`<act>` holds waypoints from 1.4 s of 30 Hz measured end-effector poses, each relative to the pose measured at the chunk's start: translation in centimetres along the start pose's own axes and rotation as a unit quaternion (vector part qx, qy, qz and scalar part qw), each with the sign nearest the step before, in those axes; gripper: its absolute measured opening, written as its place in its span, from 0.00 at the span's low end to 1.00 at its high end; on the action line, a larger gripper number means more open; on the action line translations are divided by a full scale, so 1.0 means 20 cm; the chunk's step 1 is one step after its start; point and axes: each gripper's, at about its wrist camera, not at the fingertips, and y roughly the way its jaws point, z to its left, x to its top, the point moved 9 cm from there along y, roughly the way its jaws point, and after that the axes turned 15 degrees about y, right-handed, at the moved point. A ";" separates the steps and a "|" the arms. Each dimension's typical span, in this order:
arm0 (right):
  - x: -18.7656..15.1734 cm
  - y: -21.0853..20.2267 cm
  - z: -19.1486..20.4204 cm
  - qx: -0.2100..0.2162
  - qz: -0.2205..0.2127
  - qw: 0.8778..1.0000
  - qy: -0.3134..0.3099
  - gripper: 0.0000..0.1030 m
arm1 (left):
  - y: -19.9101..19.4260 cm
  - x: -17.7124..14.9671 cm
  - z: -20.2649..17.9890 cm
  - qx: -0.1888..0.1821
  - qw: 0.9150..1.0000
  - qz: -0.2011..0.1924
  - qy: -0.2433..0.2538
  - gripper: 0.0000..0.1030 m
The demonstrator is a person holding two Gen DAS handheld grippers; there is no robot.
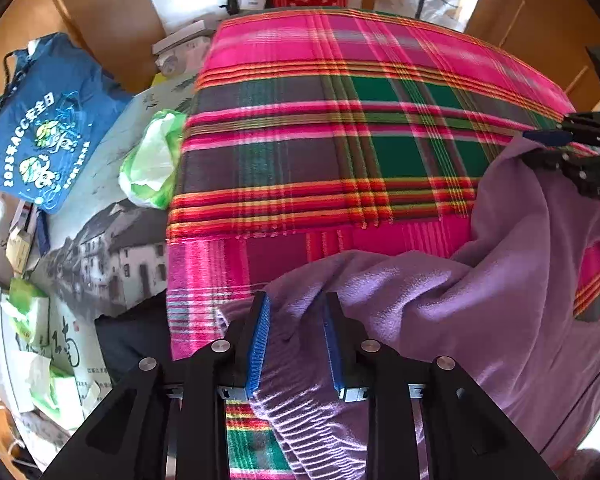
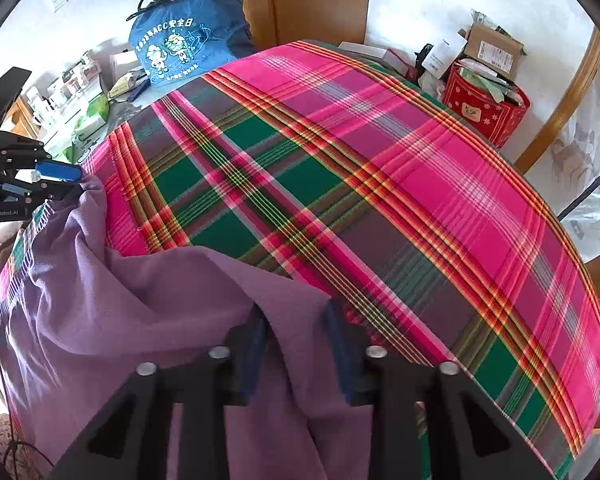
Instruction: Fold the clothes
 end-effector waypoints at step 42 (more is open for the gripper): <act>0.12 0.06 -0.21 -0.049 -0.047 0.994 0.085 0.04 | 0.00 -0.05 0.22 0.038 0.991 -0.055 -0.112 0.04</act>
